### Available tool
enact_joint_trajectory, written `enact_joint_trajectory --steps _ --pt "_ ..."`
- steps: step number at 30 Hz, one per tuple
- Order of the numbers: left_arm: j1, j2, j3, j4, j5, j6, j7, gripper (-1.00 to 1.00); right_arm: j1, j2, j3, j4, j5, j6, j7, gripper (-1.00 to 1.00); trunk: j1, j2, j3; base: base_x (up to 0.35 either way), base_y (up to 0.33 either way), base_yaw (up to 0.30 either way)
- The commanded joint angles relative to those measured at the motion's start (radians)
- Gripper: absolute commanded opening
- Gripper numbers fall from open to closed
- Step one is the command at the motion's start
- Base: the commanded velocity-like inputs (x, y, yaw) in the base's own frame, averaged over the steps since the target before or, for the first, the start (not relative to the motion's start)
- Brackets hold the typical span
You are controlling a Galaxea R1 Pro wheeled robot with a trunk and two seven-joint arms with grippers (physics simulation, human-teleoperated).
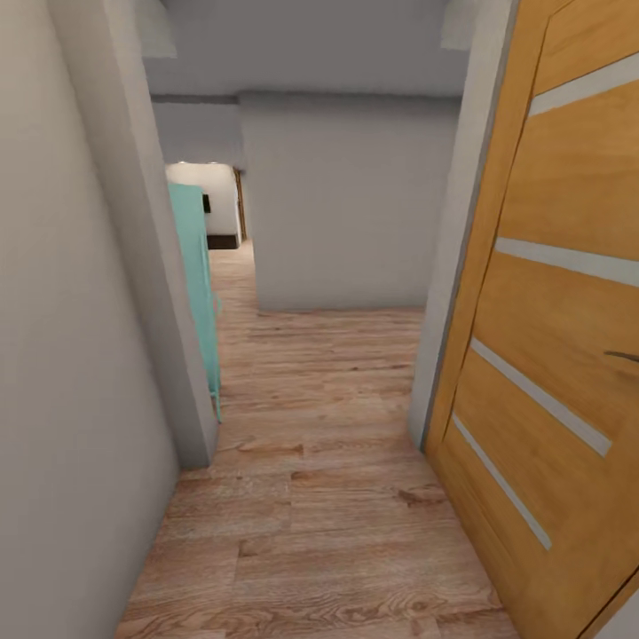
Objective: Move the two storage containers from the living room to the garage. In the garage, place one container on the floor and stack the other container on top of it (either order is fine).
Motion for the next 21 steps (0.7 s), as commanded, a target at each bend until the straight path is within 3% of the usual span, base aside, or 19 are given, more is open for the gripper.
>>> enact_joint_trajectory --steps 1,21 --pt "0.0 0.0 0.0 0.0 0.009 -0.002 -0.001 1.0 -0.001 0.0 0.007 0.003 -0.011 -0.006 0.006 1.0 0.001 0.0 -0.001 0.322 0.0 0.002" --pt "0.0 0.0 0.001 0.0 0.01 0.003 -0.001 1.0 -0.001 0.0 0.006 0.003 -0.011 -0.003 0.006 1.0 0.001 0.0 -0.001 0.322 0.0 0.0"
